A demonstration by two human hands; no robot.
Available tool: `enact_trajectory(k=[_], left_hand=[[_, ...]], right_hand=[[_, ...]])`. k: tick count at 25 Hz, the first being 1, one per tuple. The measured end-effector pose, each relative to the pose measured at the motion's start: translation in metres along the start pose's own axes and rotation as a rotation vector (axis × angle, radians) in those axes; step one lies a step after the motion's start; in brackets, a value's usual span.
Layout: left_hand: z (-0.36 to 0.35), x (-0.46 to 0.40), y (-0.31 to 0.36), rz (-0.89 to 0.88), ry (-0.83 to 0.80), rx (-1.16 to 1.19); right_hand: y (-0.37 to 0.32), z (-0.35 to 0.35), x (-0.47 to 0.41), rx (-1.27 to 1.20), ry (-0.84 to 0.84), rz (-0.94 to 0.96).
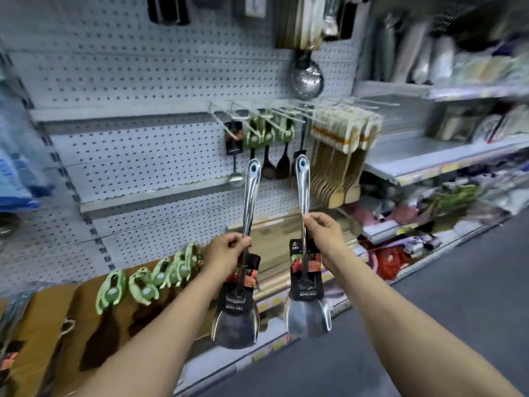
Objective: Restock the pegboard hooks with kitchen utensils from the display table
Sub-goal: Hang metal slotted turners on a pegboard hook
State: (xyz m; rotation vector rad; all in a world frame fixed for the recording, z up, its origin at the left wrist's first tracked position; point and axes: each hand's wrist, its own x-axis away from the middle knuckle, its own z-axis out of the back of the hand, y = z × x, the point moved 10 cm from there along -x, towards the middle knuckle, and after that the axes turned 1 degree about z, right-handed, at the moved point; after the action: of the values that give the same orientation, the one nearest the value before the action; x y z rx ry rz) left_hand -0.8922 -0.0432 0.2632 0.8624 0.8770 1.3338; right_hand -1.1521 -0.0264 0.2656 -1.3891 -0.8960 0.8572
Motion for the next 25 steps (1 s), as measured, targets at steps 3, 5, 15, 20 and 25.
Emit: enact_trajectory(k=[3,5,15,20,25], left_hand=[[-0.034,-0.017,0.033,-0.025,-0.027,0.013],[-0.058,-0.034,0.053,-0.053,-0.053,0.043],[-0.157,-0.154,0.092,-0.026,-0.101,0.151],[-0.194,-0.193,0.103,-0.024,-0.073,0.101],[-0.231,-0.216,0.118,-0.034,0.019,0.098]], right_hand=[[-0.015,0.038,-0.030,-0.008,0.051,0.029],[-0.018,0.057,-0.054,-0.021,0.071,0.017],[-0.053,0.097,-0.210,0.002,0.081,0.051],[-0.041,0.115,-0.270,-0.020,0.034,0.013],[-0.030,0.125,-0.326,0.036,-0.074,0.018]])
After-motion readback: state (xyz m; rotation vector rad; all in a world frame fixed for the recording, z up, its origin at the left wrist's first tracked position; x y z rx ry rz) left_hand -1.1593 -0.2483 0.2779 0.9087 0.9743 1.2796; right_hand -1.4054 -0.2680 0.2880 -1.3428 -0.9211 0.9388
